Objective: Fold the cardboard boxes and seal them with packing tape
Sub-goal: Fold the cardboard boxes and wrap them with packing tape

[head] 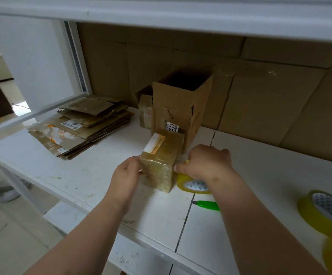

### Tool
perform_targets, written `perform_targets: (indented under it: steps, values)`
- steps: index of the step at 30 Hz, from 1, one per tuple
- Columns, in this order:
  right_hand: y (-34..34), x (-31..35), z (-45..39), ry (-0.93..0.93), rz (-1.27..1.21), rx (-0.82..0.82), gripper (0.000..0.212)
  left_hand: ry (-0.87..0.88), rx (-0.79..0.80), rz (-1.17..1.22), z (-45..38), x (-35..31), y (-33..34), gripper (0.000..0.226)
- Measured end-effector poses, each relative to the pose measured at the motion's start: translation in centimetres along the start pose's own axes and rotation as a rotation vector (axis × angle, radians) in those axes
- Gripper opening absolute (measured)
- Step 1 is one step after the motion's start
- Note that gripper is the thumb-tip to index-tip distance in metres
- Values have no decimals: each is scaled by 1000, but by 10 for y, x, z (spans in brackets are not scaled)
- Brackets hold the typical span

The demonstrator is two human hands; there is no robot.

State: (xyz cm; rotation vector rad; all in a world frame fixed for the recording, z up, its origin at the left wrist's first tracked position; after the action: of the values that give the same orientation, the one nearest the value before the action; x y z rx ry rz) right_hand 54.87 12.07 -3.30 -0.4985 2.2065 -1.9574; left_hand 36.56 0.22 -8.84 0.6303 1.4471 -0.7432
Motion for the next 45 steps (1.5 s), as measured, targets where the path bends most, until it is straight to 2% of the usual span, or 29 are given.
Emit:
perform_targets:
  steps: [3,5,9,13,16,20,21,23,25,28,30,34,39,45]
  values:
    - [-4,11,10,-8,-52,2,56,9,163,64,-2,-15,4,38]
    - [-9,20,19,-16,-97,-31,54,23,226,35,-7,-24,2,49]
    - [-1,41,35,-5,-195,33,52,20,225,-28,-21,-28,-6,54]
    - [1,52,43,17,-241,51,41,25,236,-7,-29,-17,-14,86]
    - [0,58,49,33,-272,130,33,104,222,-17,-32,-13,-20,66]
    - [-2,59,61,98,-414,289,24,330,205,-265,-37,-24,-16,25]
    - [-4,58,64,108,-467,307,21,373,212,-317,-37,-26,-15,26]
    - [-8,52,66,138,-561,306,16,398,296,-383,-35,-25,-11,49]
    - [-5,44,71,195,-685,300,21,410,375,-438,-36,-23,-9,70]
    - [6,45,81,247,-895,323,27,525,316,-541,-41,-31,-13,77]
    - [12,45,87,267,-939,304,30,611,240,-602,-38,-40,-12,84]
    - [11,41,96,296,-927,207,15,616,194,-704,-34,-46,-6,93]
    - [16,40,110,282,-1087,199,19,600,169,-714,-35,-48,-5,69]
    - [25,40,121,254,-1391,244,14,590,129,-712,-36,-50,-5,64]
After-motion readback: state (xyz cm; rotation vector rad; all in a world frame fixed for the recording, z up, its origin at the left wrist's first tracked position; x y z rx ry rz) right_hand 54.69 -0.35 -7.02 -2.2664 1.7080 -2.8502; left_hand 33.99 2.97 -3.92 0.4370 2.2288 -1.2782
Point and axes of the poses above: each hand's wrist, its own z-axis away from the middle knuckle, its own y-axis out of the palm, x = y × z, the point moved 9 cm from there along -z, towards the middle knuckle, and after that the axes turned 6 degrees about -x, right-handed, at the moved point
